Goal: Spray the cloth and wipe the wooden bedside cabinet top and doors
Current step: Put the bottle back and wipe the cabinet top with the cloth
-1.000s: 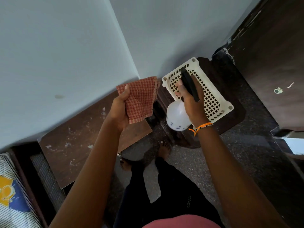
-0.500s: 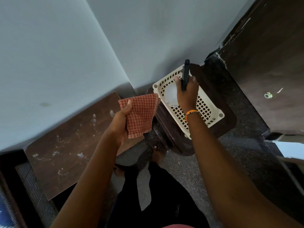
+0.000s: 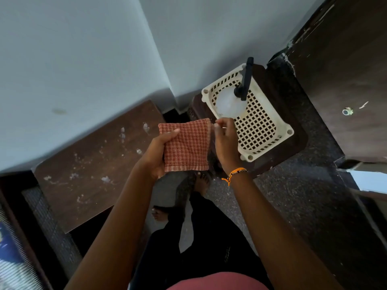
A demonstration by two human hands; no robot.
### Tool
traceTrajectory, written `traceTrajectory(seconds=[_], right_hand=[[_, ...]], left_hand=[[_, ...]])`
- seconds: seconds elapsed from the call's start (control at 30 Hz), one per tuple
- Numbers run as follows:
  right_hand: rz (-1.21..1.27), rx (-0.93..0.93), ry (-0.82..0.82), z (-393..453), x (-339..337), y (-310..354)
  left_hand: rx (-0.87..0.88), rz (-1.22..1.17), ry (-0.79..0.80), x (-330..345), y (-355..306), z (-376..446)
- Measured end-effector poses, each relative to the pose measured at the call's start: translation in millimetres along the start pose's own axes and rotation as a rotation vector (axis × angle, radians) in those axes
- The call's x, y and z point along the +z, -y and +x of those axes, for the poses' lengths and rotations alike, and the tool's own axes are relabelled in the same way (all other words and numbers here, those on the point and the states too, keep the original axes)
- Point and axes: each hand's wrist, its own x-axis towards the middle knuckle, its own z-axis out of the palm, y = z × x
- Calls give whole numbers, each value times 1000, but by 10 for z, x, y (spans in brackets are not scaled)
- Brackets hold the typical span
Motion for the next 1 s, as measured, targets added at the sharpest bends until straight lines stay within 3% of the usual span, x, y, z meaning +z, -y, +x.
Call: traceTrajectory(seconds=[0.13,0.3,0.43,0.57,0.77,0.9,1.0], right_hand=[[20,58,211,-286,246,50],[-103,38,623,-545,680,156],[-331,48,923,-957,1191,143],[-526,26,1073,-1396,1729,46],[-699,-280,1048,-2021,2758,-331],[-899,-566,784,-2281,3383,-558],[-915,-730,588,-2492,3783,-778]], left_hand=[[-44,-42,-27,-367,134,-206],[-71,-27,-66,-1057,401,-555],[-55,-9,-110,-1736,701,-808],[-3,-15,-278,-2401,1060,-948],[54,293,-521,-3565,1708,-1173],[-58,379,-486,-4272,2080,-1246],[-104,461,-526,-4723,2364,-1161]])
